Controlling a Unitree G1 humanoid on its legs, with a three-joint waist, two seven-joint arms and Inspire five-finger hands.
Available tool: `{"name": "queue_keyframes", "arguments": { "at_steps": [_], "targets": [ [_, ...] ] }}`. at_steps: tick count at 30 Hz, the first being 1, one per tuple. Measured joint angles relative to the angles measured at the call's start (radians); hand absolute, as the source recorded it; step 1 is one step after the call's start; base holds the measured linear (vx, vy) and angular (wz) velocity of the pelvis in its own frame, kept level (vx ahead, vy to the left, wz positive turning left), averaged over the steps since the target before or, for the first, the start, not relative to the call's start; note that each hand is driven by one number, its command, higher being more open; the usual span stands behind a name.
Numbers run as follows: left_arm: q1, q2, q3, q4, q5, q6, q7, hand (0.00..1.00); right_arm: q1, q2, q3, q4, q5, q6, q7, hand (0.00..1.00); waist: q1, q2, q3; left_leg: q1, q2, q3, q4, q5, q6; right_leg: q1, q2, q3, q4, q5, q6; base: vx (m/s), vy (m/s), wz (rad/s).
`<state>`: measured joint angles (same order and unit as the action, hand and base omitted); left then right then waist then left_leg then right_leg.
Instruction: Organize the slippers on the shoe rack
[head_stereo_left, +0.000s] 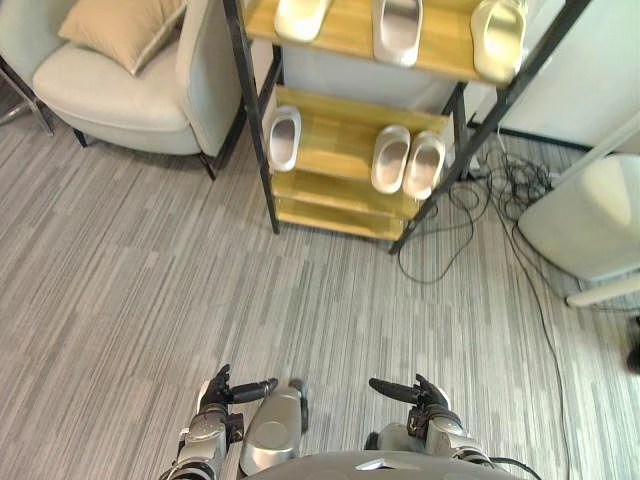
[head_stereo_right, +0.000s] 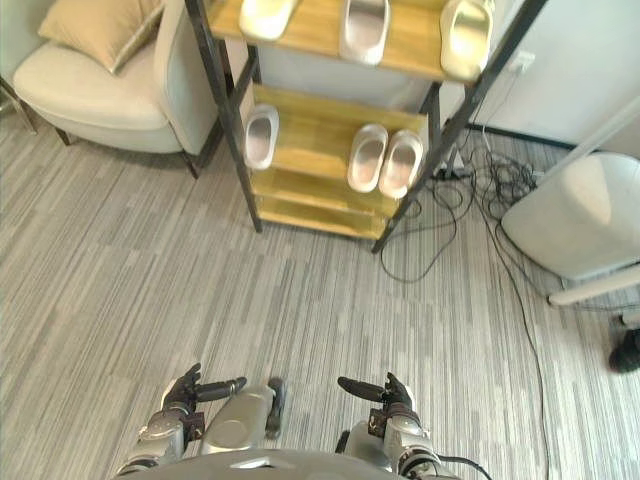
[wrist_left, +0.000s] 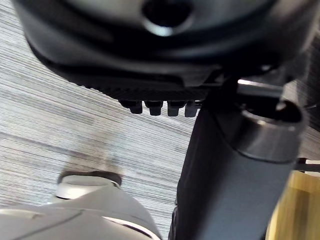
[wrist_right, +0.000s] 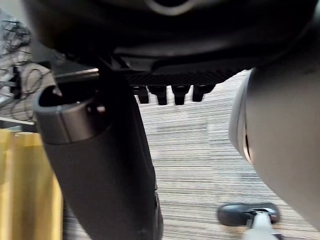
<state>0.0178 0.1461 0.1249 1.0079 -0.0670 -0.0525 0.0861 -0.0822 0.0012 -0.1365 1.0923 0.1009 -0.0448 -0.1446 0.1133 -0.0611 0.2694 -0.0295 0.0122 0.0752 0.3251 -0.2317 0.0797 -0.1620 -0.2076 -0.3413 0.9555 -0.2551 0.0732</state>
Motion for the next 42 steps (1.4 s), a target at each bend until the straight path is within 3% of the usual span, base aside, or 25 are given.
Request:
{"name": "queue_keyframes", "arguments": {
  "at_steps": [2,3,4,5,6,7,8,10,11,13,15,16,18,20,21,22,23,24,29,32,33,36,37,39,42],
  "targets": [
    [-0.001,-0.005,0.000,0.000,0.000,-0.001,0.001,1.00,-0.003,-0.001,0.000,-0.010,-0.001,-0.005,0.003,1.00,-0.008,0.006,0.001,0.057,0.017,-0.022,-0.034,-0.005,-0.009,-0.040,0.020,-0.028,-0.138,-0.016,-0.026,0.42,-0.105,0.44],
    [-0.003,-0.013,0.001,0.000,0.000,-0.001,0.001,1.00,-0.004,-0.002,0.000,-0.019,-0.001,-0.010,0.005,1.00,-0.011,0.014,0.001,0.093,0.041,-0.044,-0.058,-0.013,-0.021,-0.075,0.057,-0.027,-0.323,-0.007,-0.023,0.57,-0.192,0.53],
    [-0.005,-0.015,0.001,-0.001,0.000,-0.002,0.001,1.00,-0.009,-0.001,0.001,-0.019,-0.001,-0.011,0.005,1.00,-0.011,0.015,0.001,0.117,0.057,-0.063,-0.076,-0.025,-0.041,-0.101,0.088,-0.007,-0.491,0.034,-0.018,0.34,-0.129,0.52],
    [-0.005,-0.015,0.001,0.000,0.000,-0.002,0.001,1.00,-0.012,-0.001,0.001,-0.017,-0.001,-0.011,0.006,1.00,-0.012,0.012,0.001,0.127,0.061,-0.066,-0.082,-0.031,-0.051,-0.107,0.098,0.004,-0.559,0.065,-0.015,0.47,-0.213,0.46],
    [-0.003,-0.012,0.003,0.001,0.000,-0.002,0.001,1.00,-0.011,-0.002,0.001,-0.014,-0.001,-0.007,0.006,1.00,-0.011,0.003,-0.002,0.154,0.061,-0.076,-0.093,-0.049,-0.079,-0.115,0.109,0.038,-0.686,0.165,-0.013,0.29,-0.139,0.41],
    [0.000,-0.011,0.004,0.004,0.000,-0.002,0.002,1.00,-0.008,-0.002,0.001,-0.010,-0.002,-0.008,0.006,1.00,-0.015,-0.001,-0.004,0.166,0.061,-0.091,-0.096,-0.063,-0.092,-0.104,0.113,0.057,-0.695,0.256,-0.013,0.50,-0.264,0.55],
    [-0.006,-0.015,0.006,0.016,0.001,-0.003,0.003,1.00,-0.002,-0.007,0.000,-0.005,-0.002,-0.005,0.007,1.00,-0.019,0.000,-0.007,0.187,0.064,-0.109,-0.097,-0.073,-0.106,-0.088,0.120,0.069,-0.689,0.311,-0.083,0.39,-0.226,0.42],
    [-0.002,-0.050,0.020,0.023,0.001,-0.004,0.001,1.00,-0.002,-0.022,-0.025,0.000,-0.003,-0.003,0.007,1.00,-0.018,0.057,-0.015,0.180,0.127,-0.119,-0.028,-0.070,-0.115,-0.067,0.161,0.025,-0.639,0.215,-0.101,0.62,-0.352,0.32],
    [-0.001,-0.052,0.021,0.024,0.001,-0.004,0.001,1.00,-0.001,-0.022,-0.031,0.001,-0.003,-0.003,0.008,1.00,-0.019,0.061,-0.016,0.175,0.133,-0.119,-0.009,-0.070,-0.116,-0.060,0.164,0.020,-0.640,0.208,-0.102,0.55,-0.323,0.39],
    [-0.007,-0.075,0.086,0.009,-0.001,-0.003,-0.007,1.00,0.021,-0.016,-0.044,-0.019,0.001,0.001,0.008,1.00,-0.016,0.077,-0.015,0.004,0.188,-0.125,0.403,-0.023,-0.165,0.027,0.198,-0.020,-0.667,0.158,-0.124,0.36,-0.225,0.41],
    [-0.007,-0.078,0.099,-0.022,-0.002,-0.007,-0.006,1.00,0.031,-0.009,-0.039,-0.025,0.017,0.002,0.004,1.00,-0.007,0.081,-0.006,-0.122,0.237,-0.103,0.673,-0.035,-0.167,0.117,0.228,-0.038,-0.699,0.130,-0.135,0.29,-0.153,0.25],
    [-0.011,-0.073,0.094,-0.042,-0.002,-0.012,-0.007,1.00,0.035,0.002,-0.039,-0.028,0.019,0.002,0.003,1.00,-0.003,0.069,-0.002,-0.179,0.244,-0.083,0.714,-0.044,-0.161,0.163,0.231,-0.042,-0.720,0.119,-0.132,0.45,-0.160,0.16],
    [-0.019,-0.073,0.086,-0.055,-0.002,-0.014,-0.007,1.00,0.032,0.014,-0.039,-0.033,0.020,0.002,0.003,1.00,0.002,0.058,-0.002,-0.247,0.238,-0.043,0.645,-0.067,-0.155,0.212,0.230,-0.039,-0.764,0.117,-0.125,0.29,-0.037,0.00],
    [-0.035,-0.076,0.075,-0.062,-0.002,-0.015,-0.006,1.00,0.030,0.019,-0.039,-0.036,0.020,0.002,0.002,1.00,0.010,0.057,0.000,-0.274,0.198,-0.028,0.396,-0.066,-0.157,0.242,0.218,-0.024,-0.789,0.114,-0.105,0.26,0.127,-0.16],
    [-0.037,-0.079,0.062,-0.062,-0.002,-0.015,-0.006,1.00,0.030,0.016,-0.039,-0.035,0.019,0.002,0.002,1.00,0.015,0.057,0.001,-0.268,0.163,-0.042,0.232,-0.038,-0.161,0.250,0.208,-0.010,-0.791,0.106,-0.083,0.31,0.232,-0.24],
    [-0.037,-0.080,0.055,-0.060,-0.003,-0.015,-0.006,1.00,0.033,0.015,-0.039,-0.031,0.019,0.002,0.001,1.00,0.020,0.059,0.000,-0.255,0.144,-0.060,0.163,0.062,-0.157,0.253,0.202,0.004,-0.786,0.098,-0.067,0.32,0.230,-0.28],
    [-0.042,-0.073,0.048,-0.056,-0.001,-0.015,-0.007,1.00,0.033,0.029,-0.035,-0.021,0.019,0.004,0.001,1.00,0.030,0.033,0.001,-0.224,0.119,-0.038,0.129,0.077,-0.131,0.252,0.177,0.022,-0.783,0.089,-0.053,0.37,0.228,-0.16],
    [-0.043,-0.064,0.040,-0.048,-0.004,-0.017,-0.007,1.00,0.038,0.039,-0.026,-0.016,0.018,0.008,0.003,1.00,0.025,0.012,-0.002,-0.216,0.096,-0.029,0.126,0.074,-0.114,0.255,0.159,0.041,-0.793,0.094,-0.043,0.30,0.149,-0.08],
    [-0.035,-0.044,0.038,-0.030,0.000,-0.010,-0.007,1.00,0.036,0.045,-0.025,-0.019,0.010,0.014,0.011,1.00,0.038,0.012,-0.008,-0.144,0.085,0.029,0.189,0.017,-0.092,0.318,0.125,0.108,-0.792,0.099,-0.033,0.19,0.119,-0.38],
    [-0.034,-0.029,0.020,-0.001,0.001,-0.007,-0.011,1.00,0.036,0.039,-0.018,-0.014,-0.006,0.011,0.011,1.00,0.035,0.013,-0.018,-0.111,0.078,0.030,0.155,-0.004,-0.088,0.295,0.105,0.127,-0.740,0.089,-0.006,0.04,0.059,-0.30],
    [-0.033,-0.022,0.010,0.007,0.002,-0.003,-0.017,1.00,0.035,0.031,-0.015,-0.005,-0.025,0.012,0.012,1.00,0.028,0.011,-0.019,-0.088,0.067,0.032,0.109,-0.009,-0.083,0.254,0.087,0.129,-0.667,0.074,0.018,0.02,0.040,-0.21],
    [-0.014,-0.008,0.002,0.026,0.002,-0.002,-0.024,1.00,0.033,0.007,0.004,0.017,-0.032,0.021,0.015,1.00,0.017,0.012,-0.021,-0.035,0.058,0.062,0.054,0.002,-0.069,0.192,0.050,0.120,-0.524,0.069,0.026,0.00,0.034,-0.27],
    [0.001,-0.002,-0.004,0.030,0.002,-0.002,-0.023,1.00,0.034,0.003,0.010,0.019,-0.034,0.020,0.015,1.00,0.008,0.019,-0.028,-0.028,0.055,0.064,0.043,0.008,-0.066,0.182,0.049,0.118,-0.527,0.046,0.022,-0.02,0.011,-0.18],
    [0.010,0.016,-0.023,0.038,0.002,-0.003,-0.023,1.00,0.036,0.002,0.024,0.021,-0.043,0.019,0.014,1.00,0.004,-0.003,-0.044,-0.035,0.036,0.061,0.045,0.012,-0.067,0.184,0.046,0.116,-0.595,0.057,0.018,-0.01,-0.029,0.09],
    [0.007,0.015,-0.026,0.056,0.002,-0.002,-0.024,1.00,0.033,-0.012,0.022,0.038,-0.043,0.019,0.015,1.00,0.002,-0.002,-0.056,-0.076,0.024,0.045,0.043,0.031,-0.072,0.211,0.055,0.098,-0.711,0.063,0.030,-0.04,-0.092,0.15]
  ]
}}
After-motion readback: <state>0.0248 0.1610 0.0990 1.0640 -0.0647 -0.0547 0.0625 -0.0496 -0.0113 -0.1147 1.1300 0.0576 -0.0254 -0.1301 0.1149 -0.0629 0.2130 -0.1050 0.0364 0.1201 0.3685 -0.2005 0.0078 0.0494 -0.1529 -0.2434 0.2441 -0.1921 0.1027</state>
